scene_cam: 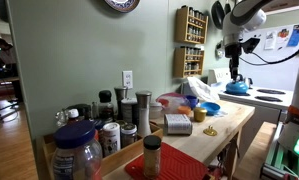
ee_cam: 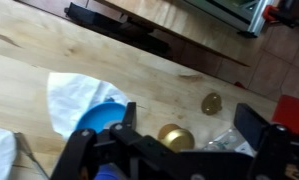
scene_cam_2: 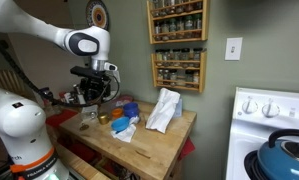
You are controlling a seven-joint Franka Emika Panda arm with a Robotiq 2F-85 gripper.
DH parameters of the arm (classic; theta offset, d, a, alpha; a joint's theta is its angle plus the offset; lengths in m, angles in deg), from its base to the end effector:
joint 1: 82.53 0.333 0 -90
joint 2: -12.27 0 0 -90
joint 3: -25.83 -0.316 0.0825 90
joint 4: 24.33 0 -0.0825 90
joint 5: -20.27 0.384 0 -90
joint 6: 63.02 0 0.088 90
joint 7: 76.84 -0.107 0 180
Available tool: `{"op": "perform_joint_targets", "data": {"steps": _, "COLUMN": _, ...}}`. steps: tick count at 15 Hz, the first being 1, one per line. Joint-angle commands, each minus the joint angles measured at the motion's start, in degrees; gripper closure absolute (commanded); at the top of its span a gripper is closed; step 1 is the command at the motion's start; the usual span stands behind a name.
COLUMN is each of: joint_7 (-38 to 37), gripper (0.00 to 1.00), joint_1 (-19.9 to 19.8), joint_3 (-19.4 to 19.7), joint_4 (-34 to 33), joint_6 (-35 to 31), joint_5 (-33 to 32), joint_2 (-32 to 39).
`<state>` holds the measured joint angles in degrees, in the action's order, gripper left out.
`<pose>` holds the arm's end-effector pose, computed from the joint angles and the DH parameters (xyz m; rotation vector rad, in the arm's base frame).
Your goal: Pick up the can
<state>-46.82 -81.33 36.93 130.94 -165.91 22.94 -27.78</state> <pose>0.3030 -0.0451 0.4128 -2.8452 -0.5684 0.2331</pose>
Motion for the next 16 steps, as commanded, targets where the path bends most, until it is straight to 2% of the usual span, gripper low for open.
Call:
{"op": "perform_joint_targets", "data": {"steps": 1, "joint_7": -10.12, "gripper": 0.00, "joint_1": 7.03, "joint_3": -7.51, "joint_4": 2.80, "joint_6": -1.12, "joint_5": 11.34, "joint_2": -1.75}}
{"op": "perform_joint_targets", "data": {"steps": 3, "joint_7": -19.96, "gripper": 0.00, "joint_1": 8.60, "joint_3": -13.44, "joint_4": 2.97, "joint_6": -6.22, "joint_5": 16.59, "joint_2": 0.02}}
{"op": "perform_joint_targets", "data": {"steps": 5, "joint_7": -28.13, "gripper": 0.00, "joint_1": 9.45, "joint_3": -18.34, "joint_4": 2.57, "joint_6": -12.40, "joint_5": 19.07, "joint_2": 1.50}}
{"op": "perform_joint_targets", "data": {"steps": 6, "joint_7": -22.42, "gripper": 0.00, "joint_1": 9.34, "joint_3": -15.06, "joint_4": 1.93, "joint_6": -8.39, "joint_5": 16.42, "joint_2": 0.46}}
{"op": "perform_joint_targets", "data": {"steps": 7, "joint_7": -23.79, "gripper": 0.00, "joint_1": 9.91, "joint_3": -16.34, "joint_4": 1.90, "joint_6": -9.34, "joint_5": 16.57, "joint_2": 0.74}}
{"op": "perform_joint_targets", "data": {"steps": 13, "joint_7": -23.21, "gripper": 0.00, "joint_1": 10.13, "joint_3": -15.54, "joint_4": 1.87, "joint_6": -9.43, "joint_5": 16.93, "joint_2": 1.44}}
{"op": "perform_joint_targets", "data": {"steps": 16, "joint_7": -32.81, "gripper": 0.00, "joint_1": 11.22, "joint_3": -18.38, "joint_4": 1.88, "joint_6": -16.16, "joint_5": 26.17, "joint_2": 5.22}}
